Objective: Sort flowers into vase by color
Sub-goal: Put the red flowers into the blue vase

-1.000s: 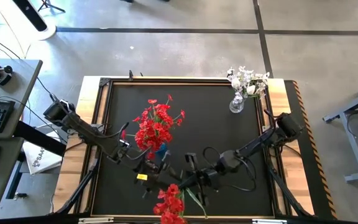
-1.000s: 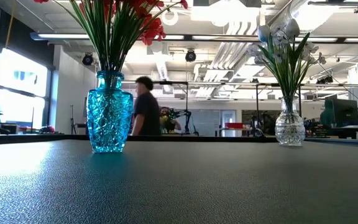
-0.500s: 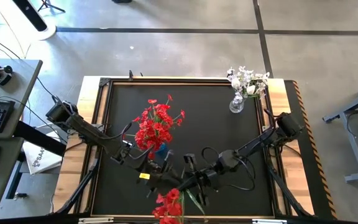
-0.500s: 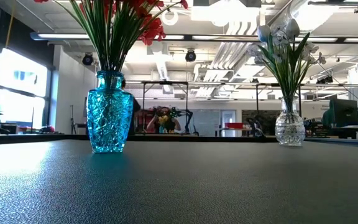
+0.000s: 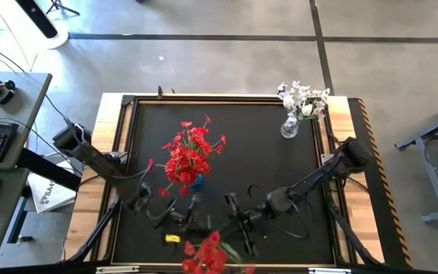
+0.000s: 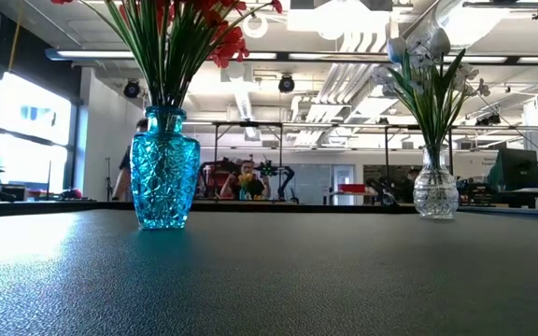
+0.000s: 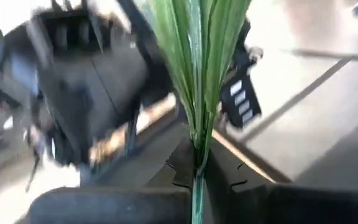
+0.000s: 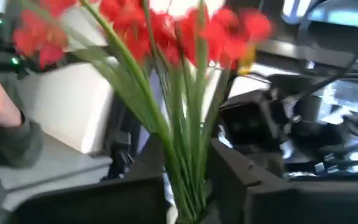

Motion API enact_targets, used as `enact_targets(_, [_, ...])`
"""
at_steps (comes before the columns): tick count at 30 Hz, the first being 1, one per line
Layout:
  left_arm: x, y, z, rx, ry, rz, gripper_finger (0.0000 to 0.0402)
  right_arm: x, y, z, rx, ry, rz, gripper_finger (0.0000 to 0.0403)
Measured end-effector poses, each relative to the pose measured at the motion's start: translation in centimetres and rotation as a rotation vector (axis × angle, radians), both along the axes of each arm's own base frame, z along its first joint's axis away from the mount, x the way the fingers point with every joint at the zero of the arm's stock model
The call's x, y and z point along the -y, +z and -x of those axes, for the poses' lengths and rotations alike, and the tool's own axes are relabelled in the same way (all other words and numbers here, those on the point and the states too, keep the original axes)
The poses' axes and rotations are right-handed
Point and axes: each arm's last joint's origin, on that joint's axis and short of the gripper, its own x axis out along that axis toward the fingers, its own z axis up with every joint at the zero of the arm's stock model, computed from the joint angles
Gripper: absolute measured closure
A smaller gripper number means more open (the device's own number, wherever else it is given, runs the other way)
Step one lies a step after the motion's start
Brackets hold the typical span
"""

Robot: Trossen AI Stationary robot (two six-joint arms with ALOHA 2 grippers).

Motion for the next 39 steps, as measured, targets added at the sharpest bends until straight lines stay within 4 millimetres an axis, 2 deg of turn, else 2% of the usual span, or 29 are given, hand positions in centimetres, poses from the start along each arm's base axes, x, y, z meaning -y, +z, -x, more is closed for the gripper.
enact_targets(4, [1.0,-0.5,2.7,-0.108,0.185,-0.020,0.0401,-1.4,0.4,1.5,-0.079,-0.142,0.066,0.0295])
enact_targets(7, [1.3,-0.4,5.1,-0.150,0.309,-0.027,0.0401,-2.8,0.4,2.6,-0.102,-0.235,0.088,0.0266])
enact_targets(12, [1.2,0.6,9.2,-0.100,0.427,0.067,0.0401,-4.2,0.0,4.0,-0.169,-0.360,0.089,0.0248])
enact_targets(16, [0.1,-0.2,11.0,-0.033,0.391,0.204,0.0401,-3.4,-1.1,3.2,-0.282,-0.376,0.049,0.0247])
enact_targets(21, [-2.2,-2.3,10.3,0.078,0.287,0.316,0.0401,-0.7,-1.6,1.0,-0.306,-0.425,-0.057,0.0247])
enact_targets(27, [-4.4,-2.9,8.3,0.092,0.254,0.351,0.0401,2.3,-0.7,-0.9,-0.236,-0.378,-0.126,0.0244])
enact_targets(34, [-5.6,-2.9,7.2,0.086,0.275,0.399,0.0401,4.7,-0.4,-2.0,-0.208,-0.408,-0.143,0.0199])
enact_targets(39, [-5.9,-3.5,6.4,0.060,0.272,0.407,0.0401,5.4,0.2,-2.8,-0.220,-0.364,-0.145,0.0183])
